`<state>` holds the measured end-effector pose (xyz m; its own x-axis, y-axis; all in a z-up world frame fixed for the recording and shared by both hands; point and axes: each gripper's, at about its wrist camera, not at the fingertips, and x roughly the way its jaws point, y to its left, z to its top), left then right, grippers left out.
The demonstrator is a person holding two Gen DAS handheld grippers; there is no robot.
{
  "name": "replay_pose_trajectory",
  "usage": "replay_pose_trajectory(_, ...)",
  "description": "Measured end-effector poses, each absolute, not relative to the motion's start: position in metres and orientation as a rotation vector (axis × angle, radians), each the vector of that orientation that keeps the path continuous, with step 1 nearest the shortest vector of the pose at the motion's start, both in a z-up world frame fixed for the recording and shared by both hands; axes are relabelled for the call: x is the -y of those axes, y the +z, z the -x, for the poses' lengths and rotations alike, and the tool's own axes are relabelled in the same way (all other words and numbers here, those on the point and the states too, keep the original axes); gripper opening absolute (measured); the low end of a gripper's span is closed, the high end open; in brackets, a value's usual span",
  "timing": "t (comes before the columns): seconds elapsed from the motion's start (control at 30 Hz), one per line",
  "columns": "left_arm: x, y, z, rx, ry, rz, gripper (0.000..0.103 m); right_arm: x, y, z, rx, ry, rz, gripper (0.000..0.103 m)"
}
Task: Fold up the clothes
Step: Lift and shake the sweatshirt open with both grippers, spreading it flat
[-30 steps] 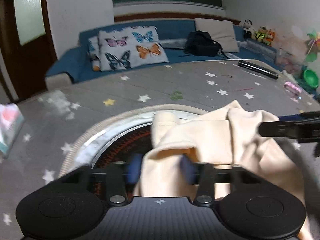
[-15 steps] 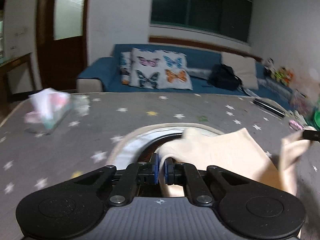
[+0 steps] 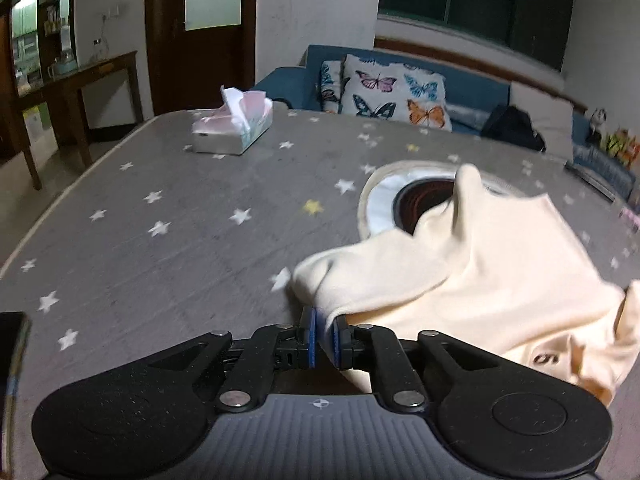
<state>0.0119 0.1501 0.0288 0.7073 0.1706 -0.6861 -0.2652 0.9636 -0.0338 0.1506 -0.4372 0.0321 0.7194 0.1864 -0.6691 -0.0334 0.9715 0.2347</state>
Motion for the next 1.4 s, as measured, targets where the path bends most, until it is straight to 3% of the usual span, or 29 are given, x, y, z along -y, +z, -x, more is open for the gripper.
replay_pose_trajectory(0.07,-0.145,0.031,-0.005,-0.741,0.236,0.111,0.016,0.428,0.037,-0.148,-0.754,0.159,-0.192,0.024)
replay_pose_trajectory(0.13,-0.136,0.038,0.001,-0.717,0.217,0.079,0.018,0.411,0.041,-0.148,-0.749,0.225,-0.168,0.033)
replay_pose_trajectory(0.2,-0.128,0.045,0.004,-0.688,0.175,0.065,0.025,0.392,0.042,-0.149,-0.753,0.301,-0.155,0.033)
replay_pose_trajectory(0.27,-0.117,0.051,0.010,-0.666,0.111,0.062,0.038,0.374,0.042,-0.152,-0.759,0.368,-0.144,0.034)
replay_pose_trajectory(0.4,-0.084,0.050,0.012,-0.666,-0.045,0.041,0.041,0.339,0.033,-0.166,-0.796,0.430,-0.137,0.034)
replay_pose_trajectory(0.53,-0.051,0.045,0.000,-0.675,-0.155,0.015,0.053,0.316,0.025,-0.173,-0.839,0.467,-0.186,0.034)
replay_pose_trajectory(0.63,-0.036,0.036,-0.007,-0.694,-0.199,-0.010,0.054,0.303,0.026,-0.163,-0.863,0.524,-0.191,0.034)
replay_pose_trajectory(0.7,-0.028,0.030,-0.010,-0.710,-0.228,-0.026,0.052,0.297,0.027,-0.155,-0.872,0.557,-0.203,0.034)
replay_pose_trajectory(0.83,-0.020,0.018,-0.014,-0.744,-0.252,-0.042,0.011,0.288,0.026,-0.140,-0.909,0.610,-0.242,0.034)
replay_pose_trajectory(0.87,-0.020,0.016,-0.013,-0.749,-0.254,-0.039,0.008,0.286,0.025,-0.136,-0.915,0.615,-0.240,0.034)
replay_pose_trajectory(1.27,-0.027,0.026,0.031,-0.704,-0.334,-0.054,0.002,0.282,0.010,-0.108,-0.969,0.613,-0.223,0.032)
replay_pose_trajectory(1.33,-0.026,0.020,0.032,-0.726,-0.337,-0.066,0.002,0.282,0.006,-0.105,-0.979,0.623,-0.223,0.015)
replay_pose_trajectory(1.4,-0.027,0.015,0.031,-0.749,-0.341,-0.073,0.002,0.284,0.005,-0.104,-0.981,0.620,-0.218,0.006)
